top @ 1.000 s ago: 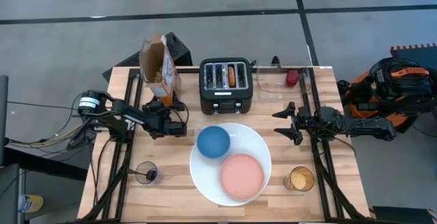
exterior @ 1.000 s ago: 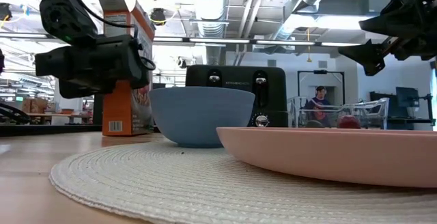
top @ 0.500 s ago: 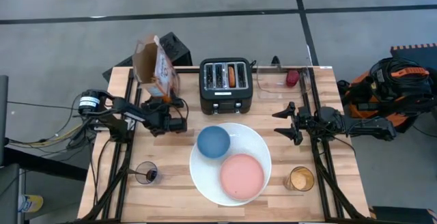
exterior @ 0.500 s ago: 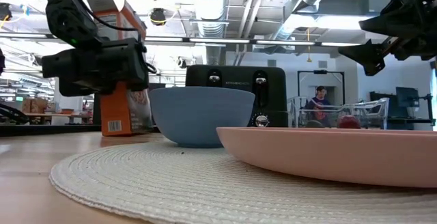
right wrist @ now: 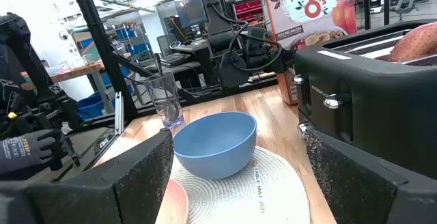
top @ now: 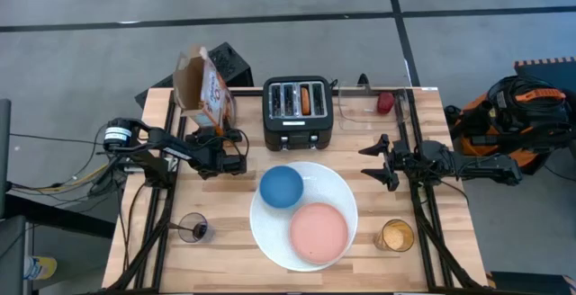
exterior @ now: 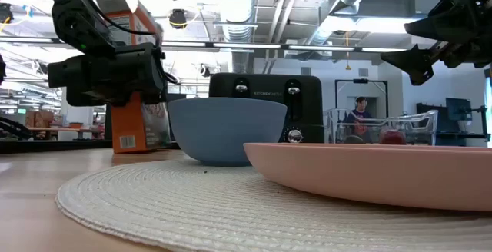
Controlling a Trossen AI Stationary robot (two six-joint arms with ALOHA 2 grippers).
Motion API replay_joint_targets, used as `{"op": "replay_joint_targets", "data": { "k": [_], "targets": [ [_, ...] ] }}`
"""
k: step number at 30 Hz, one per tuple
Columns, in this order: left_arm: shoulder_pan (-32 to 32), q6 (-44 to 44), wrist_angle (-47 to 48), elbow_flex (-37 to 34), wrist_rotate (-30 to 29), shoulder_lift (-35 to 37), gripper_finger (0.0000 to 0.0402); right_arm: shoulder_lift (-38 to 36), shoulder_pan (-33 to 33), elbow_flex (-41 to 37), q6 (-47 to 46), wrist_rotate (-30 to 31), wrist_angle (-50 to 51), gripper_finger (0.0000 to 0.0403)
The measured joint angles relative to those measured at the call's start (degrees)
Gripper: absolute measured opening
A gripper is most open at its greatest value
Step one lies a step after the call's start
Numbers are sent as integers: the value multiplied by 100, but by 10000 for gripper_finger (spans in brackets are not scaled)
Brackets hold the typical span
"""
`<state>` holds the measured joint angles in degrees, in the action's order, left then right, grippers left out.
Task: Arrange a breakfast setting
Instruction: Pour the cereal into the blue bowl
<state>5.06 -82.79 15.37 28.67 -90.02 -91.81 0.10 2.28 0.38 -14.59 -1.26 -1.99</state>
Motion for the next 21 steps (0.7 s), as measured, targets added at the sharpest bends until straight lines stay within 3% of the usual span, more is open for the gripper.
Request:
{"op": "replay_joint_targets", "data": {
  "k": [7,14,21],
  "targets": [
    [-35,149,5,0,2,0,294,0,0,-1,0,0,0,356],
    [-33,118,38,86,26,0,278,0,0,-2,0,0,1,356],
    [-35,1397,26,551,316,0,277,2,2,0,0,0,1,356]
  ]
}}
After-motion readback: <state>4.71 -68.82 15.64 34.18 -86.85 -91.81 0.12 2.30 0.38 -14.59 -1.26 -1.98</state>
